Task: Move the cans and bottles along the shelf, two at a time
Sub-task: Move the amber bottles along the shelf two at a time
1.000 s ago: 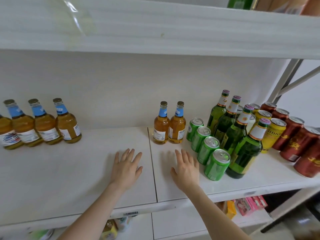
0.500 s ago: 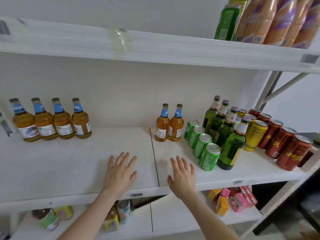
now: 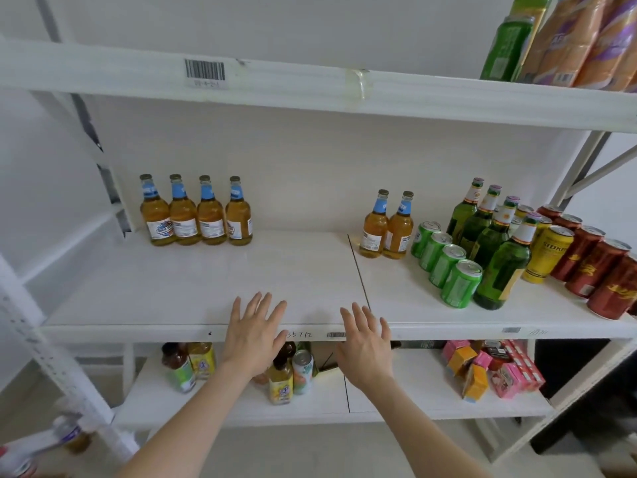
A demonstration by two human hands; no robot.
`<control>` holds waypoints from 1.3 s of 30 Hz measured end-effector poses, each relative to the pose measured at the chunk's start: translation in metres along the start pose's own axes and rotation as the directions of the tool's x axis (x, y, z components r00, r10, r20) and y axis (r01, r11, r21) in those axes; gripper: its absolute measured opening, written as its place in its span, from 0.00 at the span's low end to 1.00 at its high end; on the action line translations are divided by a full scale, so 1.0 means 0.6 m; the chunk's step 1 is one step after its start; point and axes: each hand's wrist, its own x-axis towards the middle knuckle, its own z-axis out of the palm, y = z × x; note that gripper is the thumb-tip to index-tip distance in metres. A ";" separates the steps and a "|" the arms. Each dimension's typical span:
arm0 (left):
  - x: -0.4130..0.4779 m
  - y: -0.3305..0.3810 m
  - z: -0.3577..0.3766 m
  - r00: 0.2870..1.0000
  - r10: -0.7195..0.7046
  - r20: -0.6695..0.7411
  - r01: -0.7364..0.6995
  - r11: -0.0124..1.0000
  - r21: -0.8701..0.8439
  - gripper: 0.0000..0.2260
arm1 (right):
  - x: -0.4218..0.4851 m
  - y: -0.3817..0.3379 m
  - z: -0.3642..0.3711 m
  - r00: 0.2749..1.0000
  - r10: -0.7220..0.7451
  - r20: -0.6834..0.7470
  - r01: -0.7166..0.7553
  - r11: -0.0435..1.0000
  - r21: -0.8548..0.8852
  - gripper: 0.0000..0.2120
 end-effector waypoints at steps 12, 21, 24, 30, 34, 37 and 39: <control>-0.037 -0.246 0.005 0.998 0.048 0.049 -0.050 0.998 0.047 0.26 | 0.051 -0.241 0.041 0.998 0.037 -0.049 -0.036 0.999 0.018 0.31; 0.038 -0.366 0.028 0.998 0.058 0.037 -0.060 0.996 0.059 0.26 | 0.153 -0.332 0.065 0.998 0.041 -0.054 -0.040 0.999 0.027 0.30; 0.084 -0.390 0.037 0.999 0.042 0.023 -0.043 0.997 0.057 0.26 | 0.203 -0.339 0.072 0.997 0.032 -0.063 -0.031 0.999 0.027 0.31; 0.180 -0.438 0.046 1.000 -0.004 -0.022 0.005 0.999 0.047 0.26 | 0.317 -0.347 0.073 0.995 0.004 -0.095 -0.002 1.000 0.024 0.31; 0.241 -0.473 0.049 0.998 -0.018 -0.068 0.021 0.999 0.039 0.26 | 0.394 -0.354 0.071 0.993 -0.007 -0.116 0.010 1.000 0.024 0.31; 0.287 -0.495 0.055 0.995 -0.005 -0.097 0.008 1.000 0.025 0.26 | 0.448 -0.362 0.075 0.991 0.014 -0.133 -0.009 0.999 0.034 0.32; 0.321 -0.509 0.058 0.990 0.022 -0.142 -0.023 1.000 -0.007 0.26 | 0.483 -0.368 0.078 0.988 0.030 -0.154 -0.024 0.999 0.044 0.32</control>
